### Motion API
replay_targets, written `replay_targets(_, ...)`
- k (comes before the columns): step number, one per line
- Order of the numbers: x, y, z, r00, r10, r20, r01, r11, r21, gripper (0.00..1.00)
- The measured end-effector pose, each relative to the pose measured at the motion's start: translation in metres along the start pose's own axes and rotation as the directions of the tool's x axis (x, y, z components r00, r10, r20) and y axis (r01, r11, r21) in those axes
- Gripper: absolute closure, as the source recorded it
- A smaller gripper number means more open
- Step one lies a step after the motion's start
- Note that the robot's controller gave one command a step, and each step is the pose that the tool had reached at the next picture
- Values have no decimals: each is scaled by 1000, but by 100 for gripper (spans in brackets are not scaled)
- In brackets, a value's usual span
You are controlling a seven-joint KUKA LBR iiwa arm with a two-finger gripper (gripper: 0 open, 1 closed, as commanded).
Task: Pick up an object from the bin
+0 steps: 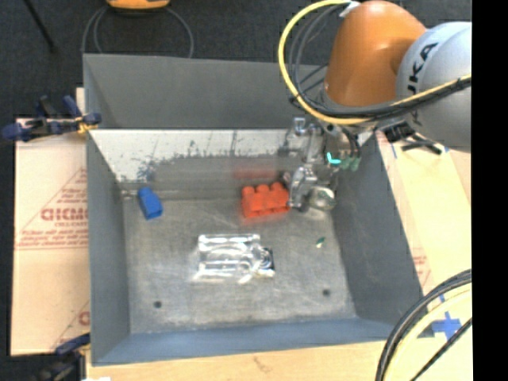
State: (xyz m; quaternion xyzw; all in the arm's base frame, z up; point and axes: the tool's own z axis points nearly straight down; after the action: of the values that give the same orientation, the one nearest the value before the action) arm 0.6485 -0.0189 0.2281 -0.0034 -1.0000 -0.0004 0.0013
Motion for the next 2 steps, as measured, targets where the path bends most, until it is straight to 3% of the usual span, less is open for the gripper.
replay_targets(1, -1, 24, 129, 999, -31, 14, 31, 1000, 2, 0)
replay_targets(2, -3, 16, 152, 921, 389, 7, -389, 921, -9, 0)
